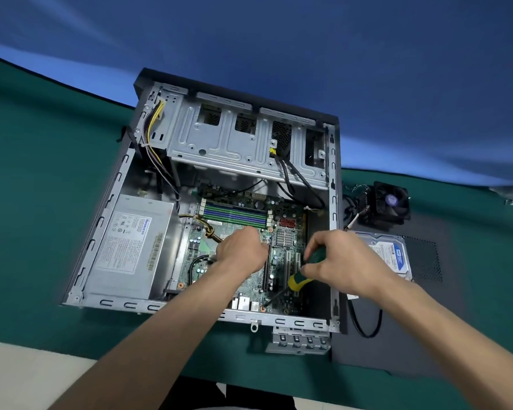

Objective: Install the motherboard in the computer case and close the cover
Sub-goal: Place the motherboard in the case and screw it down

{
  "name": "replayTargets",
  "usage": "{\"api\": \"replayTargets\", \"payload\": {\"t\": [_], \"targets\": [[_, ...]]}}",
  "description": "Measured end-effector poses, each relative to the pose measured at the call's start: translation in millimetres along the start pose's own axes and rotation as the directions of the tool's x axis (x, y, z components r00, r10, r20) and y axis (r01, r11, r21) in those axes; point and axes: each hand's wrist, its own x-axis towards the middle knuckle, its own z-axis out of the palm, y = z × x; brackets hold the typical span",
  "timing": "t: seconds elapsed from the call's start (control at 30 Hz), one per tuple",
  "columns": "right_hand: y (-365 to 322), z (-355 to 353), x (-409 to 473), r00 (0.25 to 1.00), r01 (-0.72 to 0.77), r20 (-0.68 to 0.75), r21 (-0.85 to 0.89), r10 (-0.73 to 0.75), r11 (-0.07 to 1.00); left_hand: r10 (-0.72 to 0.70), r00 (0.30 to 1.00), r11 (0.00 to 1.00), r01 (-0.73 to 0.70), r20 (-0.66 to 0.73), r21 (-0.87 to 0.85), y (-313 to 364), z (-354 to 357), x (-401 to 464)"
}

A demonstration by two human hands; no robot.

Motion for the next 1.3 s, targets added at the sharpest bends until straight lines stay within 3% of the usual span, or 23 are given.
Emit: {"api": "replayTargets", "payload": {"t": [0.27, 0.47, 0.57, 0.67, 0.77, 0.83, 0.93, 1.07, 1.2, 1.3], "targets": [[-3.7, 0.2, -1.8, 0.999, 0.024, 0.028, -0.069, -0.022, 0.997, 0.009, 1.000, 1.000, -0.009, -0.012, -0.007, -1.8, 4.5, 6.2], [-17.4, -11.2, -7.0, 0.959, 0.104, 0.270, -0.045, -0.088, 0.994, -0.013, 1.000, 1.000, 0.013, -0.015, -0.011, -0.4, 4.7, 7.2], [-25.8, -10.7, -10.1, 0.972, 0.194, 0.179, -0.246, -0.152, 0.950, -0.011, 1.000, 1.000, 0.011, -0.014, -0.008, -0.4, 5.0, 7.5], [-30.8, -2.3, -12.0, 0.986, 0.169, 0.065, -0.383, -0.155, 0.908, -0.015, 1.000, 1.000, 0.015, -0.015, -0.010, -1.4, 5.0, 8.0], [-32.4, -7.7, -12.9, 0.979, 0.102, 0.196, -0.262, -0.050, 0.960, -0.023, 1.000, 1.000, 0.023, -0.014, -0.011, -0.9, 5.3, 9.0], [-33.3, -11.5, -13.4, 0.965, 0.120, 0.258, -0.244, -0.055, 0.962, -0.026, 1.000, 1.000, 0.025, -0.012, -0.009, -0.6, 5.4, 8.9], [-34.0, -5.7, -13.8, 0.985, 0.126, 0.151, -0.317, -0.081, 0.940, -0.018, 1.000, 1.000, 0.017, -0.010, -0.025, -1.1, 5.8, 9.7], [-35.4, -7.3, -18.6, 0.967, 0.075, 0.254, -0.217, -0.018, 0.973, -0.009, 1.000, 1.000, 0.009, -0.003, -0.030, -1.0, 5.7, 9.4], [-34.1, -1.6, -15.5, 0.993, 0.078, 0.111, -0.314, -0.045, 0.946, -0.006, 1.000, 1.000, 0.006, -0.004, -0.026, -0.9, 5.3, 8.9], [-34.2, -6.9, -15.5, 0.972, 0.063, 0.233, -0.215, -0.012, 0.975, -0.005, 1.000, 1.000, 0.005, -0.003, -0.020, -0.1, 4.9, 8.5]]}}
